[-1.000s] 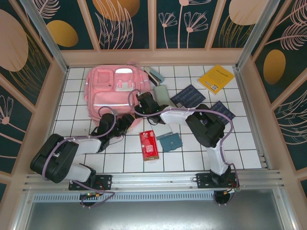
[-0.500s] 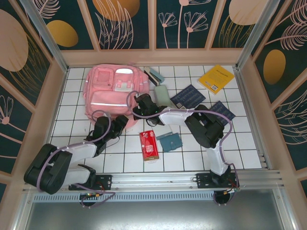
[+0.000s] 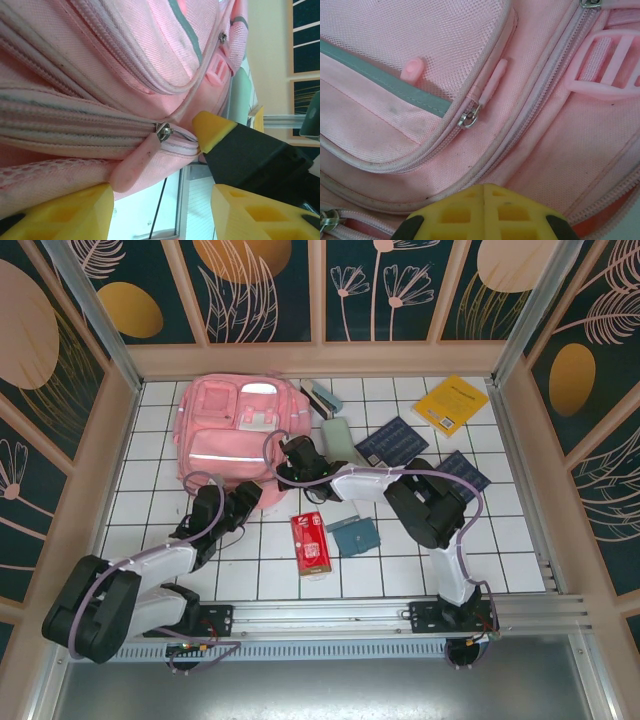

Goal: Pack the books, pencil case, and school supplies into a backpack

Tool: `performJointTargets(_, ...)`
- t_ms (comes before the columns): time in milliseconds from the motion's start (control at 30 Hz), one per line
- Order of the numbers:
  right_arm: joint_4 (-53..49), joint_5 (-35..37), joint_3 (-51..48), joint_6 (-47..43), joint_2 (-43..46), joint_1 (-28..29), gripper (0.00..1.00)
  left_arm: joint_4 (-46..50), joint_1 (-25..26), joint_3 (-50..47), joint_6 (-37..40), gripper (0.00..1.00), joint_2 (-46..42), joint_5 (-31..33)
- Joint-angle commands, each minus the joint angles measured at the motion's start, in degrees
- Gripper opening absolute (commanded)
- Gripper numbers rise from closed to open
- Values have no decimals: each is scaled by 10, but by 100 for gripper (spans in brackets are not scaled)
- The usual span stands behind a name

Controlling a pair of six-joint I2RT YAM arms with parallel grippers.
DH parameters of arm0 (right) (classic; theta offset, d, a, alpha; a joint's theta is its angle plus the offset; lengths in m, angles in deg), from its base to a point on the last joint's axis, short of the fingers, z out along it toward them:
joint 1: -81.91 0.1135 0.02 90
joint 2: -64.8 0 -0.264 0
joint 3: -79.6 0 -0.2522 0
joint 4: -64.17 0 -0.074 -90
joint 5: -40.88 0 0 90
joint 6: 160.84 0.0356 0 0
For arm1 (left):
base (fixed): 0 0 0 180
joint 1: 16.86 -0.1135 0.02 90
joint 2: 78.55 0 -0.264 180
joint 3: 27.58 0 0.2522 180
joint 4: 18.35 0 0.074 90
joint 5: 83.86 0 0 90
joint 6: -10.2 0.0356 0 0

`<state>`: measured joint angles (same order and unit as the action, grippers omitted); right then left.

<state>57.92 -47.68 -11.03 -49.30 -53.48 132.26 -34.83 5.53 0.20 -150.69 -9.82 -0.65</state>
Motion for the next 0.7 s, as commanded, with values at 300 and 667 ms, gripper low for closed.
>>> performJointTargets(300,-10,-3,2,2,-10,11,3,-43,-22,14,49,40,78,-27)
performJointTargets(667,-7,-3,0,6,-17,12,3,-27,-24,26,80,33,46,-21)
